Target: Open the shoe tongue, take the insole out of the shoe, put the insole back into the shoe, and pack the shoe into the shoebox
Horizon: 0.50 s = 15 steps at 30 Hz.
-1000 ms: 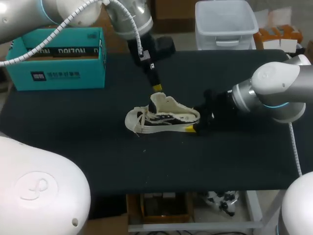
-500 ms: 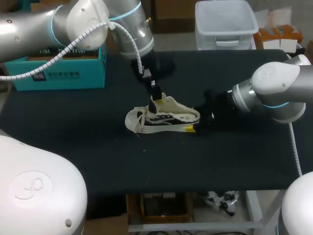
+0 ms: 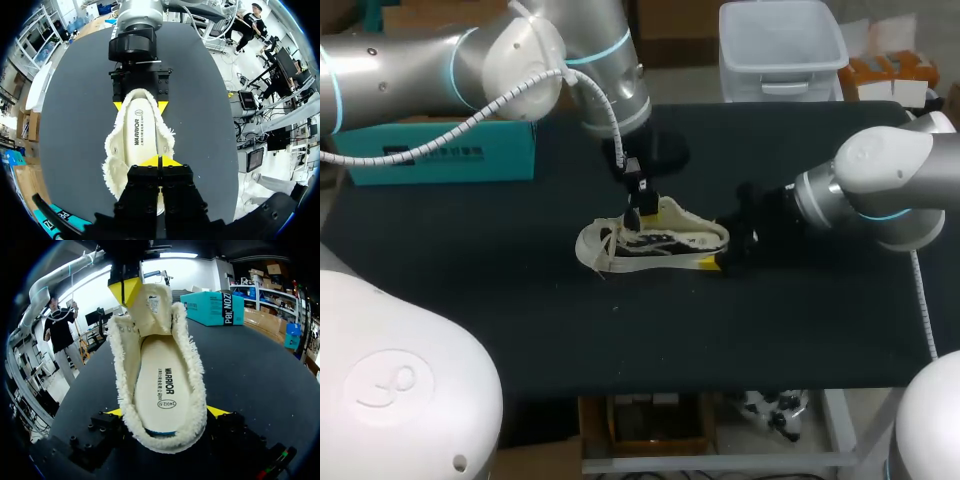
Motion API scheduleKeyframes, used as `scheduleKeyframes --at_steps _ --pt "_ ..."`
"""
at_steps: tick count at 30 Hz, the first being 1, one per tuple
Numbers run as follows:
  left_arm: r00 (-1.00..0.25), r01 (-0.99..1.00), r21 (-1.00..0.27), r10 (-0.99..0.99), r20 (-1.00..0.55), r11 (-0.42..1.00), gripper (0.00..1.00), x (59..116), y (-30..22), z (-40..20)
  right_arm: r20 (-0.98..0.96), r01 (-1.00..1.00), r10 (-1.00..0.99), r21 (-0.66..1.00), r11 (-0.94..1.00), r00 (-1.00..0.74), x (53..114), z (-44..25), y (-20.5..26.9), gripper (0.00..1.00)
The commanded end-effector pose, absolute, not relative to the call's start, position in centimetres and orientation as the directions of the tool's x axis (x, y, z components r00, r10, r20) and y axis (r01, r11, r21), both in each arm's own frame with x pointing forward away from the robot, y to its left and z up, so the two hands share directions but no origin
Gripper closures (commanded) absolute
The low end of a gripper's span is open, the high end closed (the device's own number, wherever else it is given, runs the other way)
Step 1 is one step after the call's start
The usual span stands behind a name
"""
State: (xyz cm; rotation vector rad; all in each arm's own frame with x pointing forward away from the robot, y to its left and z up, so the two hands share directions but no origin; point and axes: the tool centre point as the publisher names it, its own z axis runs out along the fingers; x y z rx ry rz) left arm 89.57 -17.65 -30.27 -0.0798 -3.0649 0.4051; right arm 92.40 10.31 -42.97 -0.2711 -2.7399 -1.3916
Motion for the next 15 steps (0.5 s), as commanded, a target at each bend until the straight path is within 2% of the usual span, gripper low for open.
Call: scheduleKeyframes --at_steps 1,15 --pt "-0.996 0.054 -0.258 0.069 0.051 0.965 1.00 90.4 -18.2 -32.0 0.130 0.181 0.129 0.798 0.575 -0.983 92.5 -43.7 10.2 1.00" --pt "-0.994 0.056 -0.212 0.073 0.075 0.976 1.00 91.0 -18.3 -36.6 0.130 0.181 0.129 0.798 0.575 -0.983 92.5 -43.7 10.2 1.00"
